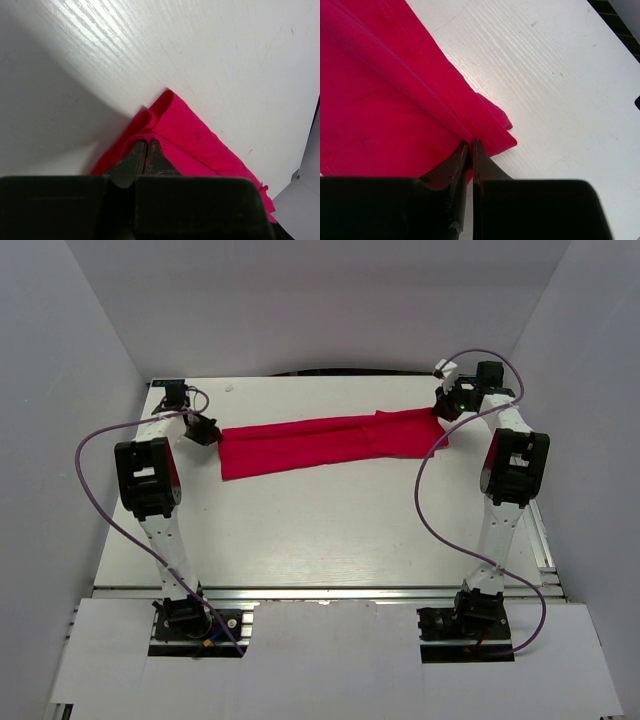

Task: Fold and stack the t-shirts
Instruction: Fold the other side of the tshirt into a rectangle, then grab the bottom of the folded rectangular tshirt with right arm

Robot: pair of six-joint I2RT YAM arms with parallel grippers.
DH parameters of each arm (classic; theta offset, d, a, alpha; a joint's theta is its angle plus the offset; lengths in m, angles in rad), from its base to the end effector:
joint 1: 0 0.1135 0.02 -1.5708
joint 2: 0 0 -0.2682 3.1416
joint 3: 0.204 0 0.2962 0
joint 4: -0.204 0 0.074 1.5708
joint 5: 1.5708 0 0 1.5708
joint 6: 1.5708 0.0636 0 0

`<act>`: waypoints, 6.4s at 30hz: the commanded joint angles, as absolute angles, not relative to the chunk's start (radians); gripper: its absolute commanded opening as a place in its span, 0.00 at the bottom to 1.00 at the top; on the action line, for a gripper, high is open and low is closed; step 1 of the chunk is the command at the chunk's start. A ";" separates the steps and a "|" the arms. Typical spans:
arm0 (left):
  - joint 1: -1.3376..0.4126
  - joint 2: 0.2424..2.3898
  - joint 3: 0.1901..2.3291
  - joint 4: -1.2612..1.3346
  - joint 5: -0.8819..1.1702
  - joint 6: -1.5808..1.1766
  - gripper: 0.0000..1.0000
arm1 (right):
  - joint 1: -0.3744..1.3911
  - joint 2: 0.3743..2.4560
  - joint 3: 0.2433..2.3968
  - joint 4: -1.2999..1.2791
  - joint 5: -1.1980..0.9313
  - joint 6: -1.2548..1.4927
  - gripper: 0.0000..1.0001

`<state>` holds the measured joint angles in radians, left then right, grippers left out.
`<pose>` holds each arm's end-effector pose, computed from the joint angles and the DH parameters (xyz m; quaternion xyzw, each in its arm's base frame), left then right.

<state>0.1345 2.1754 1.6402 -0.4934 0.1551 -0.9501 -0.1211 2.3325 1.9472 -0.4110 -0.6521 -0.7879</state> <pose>0.5198 0.0604 0.1206 -0.4780 0.8335 -0.1744 0.2155 0.5839 -0.0322 0.1652 -0.4014 0.7893 0.1094 0.4516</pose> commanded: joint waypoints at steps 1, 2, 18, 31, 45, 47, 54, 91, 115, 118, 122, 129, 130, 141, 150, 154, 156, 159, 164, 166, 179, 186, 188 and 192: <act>0.150 2.178 1.678 -0.499 0.104 -0.936 0.00 | -0.124 2.355 1.945 -0.350 -0.589 -0.766 0.00; 0.150 2.180 1.677 -0.500 0.103 -0.934 0.00 | -0.123 2.358 1.948 -0.347 -0.580 -0.765 0.00; 0.163 2.195 1.697 -0.503 0.101 -0.934 0.00 | -0.112 2.373 1.939 -0.345 -0.499 -0.769 0.00; 0.163 2.197 1.684 -0.505 0.098 -0.931 0.00 | -0.106 2.418 1.980 -0.365 -0.465 -0.769 0.00; 0.164 2.200 1.675 -0.508 0.091 -0.927 0.00 | -0.091 2.453 2.000 -0.302 -0.385 -0.716 0.00; 0.164 2.200 1.675 -0.506 0.089 -0.923 0.00 | -0.091 2.454 1.999 -0.291 -0.371 -0.712 0.00; 0.167 2.204 1.675 -0.508 0.086 -0.922 0.00 | -0.087 2.461 1.993 -0.282 -0.341 -0.703 0.02; 0.219 1.735 1.369 -0.293 0.436 -0.738 0.86 | -0.106 2.183 1.877 -0.989 -0.792 -1.392 0.65; 0.219 1.445 1.042 -0.268 0.538 -0.753 0.87 | -0.109 2.229 1.959 -0.640 -0.624 -0.477 0.89; 0.219 1.437 1.025 -0.267 0.540 -0.761 0.87 | -0.109 2.226 1.941 -0.614 -0.563 -0.442 0.89; 0.219 1.427 1.006 -0.261 0.546 -0.767 0.87 | -0.109 2.229 1.933 -0.598 -0.496 -0.425 0.89; 0.221 1.422 1.000 -0.255 0.551 -0.773 0.87 | -0.112 2.209 1.945 -0.643 -0.610 -0.595 0.89; 0.219 1.422 1.000 -0.256 0.551 -0.773 0.87 | -0.112 2.194 1.936 -0.707 -0.668 -0.679 0.89; 0.219 1.420 0.986 -0.250 0.561 -0.778 0.87 | -0.086 2.115 1.785 -0.959 -0.759 -1.500 0.76; 0.221 1.420 0.983 -0.249 0.571 -0.779 0.87 | -0.103 2.151 1.887 -0.778 -0.759 -0.948 0.76; 0.219 1.424 0.979 -0.241 0.578 -0.785 0.87 | -0.116 2.109 1.792 -0.547 -0.616 -0.663 0.88; 0.221 1.422 0.974 -0.233 0.584 -0.788 0.87 | -0.121 2.147 1.845 -0.569 -0.598 -0.548 0.89; 0.221 1.416 0.968 -0.229 0.584 -0.795 0.87 | -0.120 2.203 1.899 -0.607 -0.548 -0.457 0.90; 0.219 1.408 0.962 -0.226 0.588 -0.801 0.87 | -0.123 2.252 1.920 -0.574 -0.448 -0.384 0.89; 0.219 1.408 0.960 -0.227 0.589 -0.799 0.87 | -0.120 2.281 1.950 -0.583 -0.431 -0.374 0.89; 0.218 1.411 0.969 -0.221 0.594 -0.819 0.87 | -0.118 2.427 2.048 -0.584 -0.488 -0.304 0.88; 0.218 1.413 0.973 -0.221 0.597 -0.831 0.87 | -0.103 2.464 2.039 -0.571 -0.515 -0.259 0.84; 0.218 1.414 0.971 -0.221 0.597 -0.834 0.87 | -0.097 2.471 2.033 -0.565 -0.525 -0.249 0.82; 0.218 1.411 0.969 -0.221 0.597 -0.838 0.87 | -0.091 2.480 2.019 -0.557 -0.549 -0.219 0.78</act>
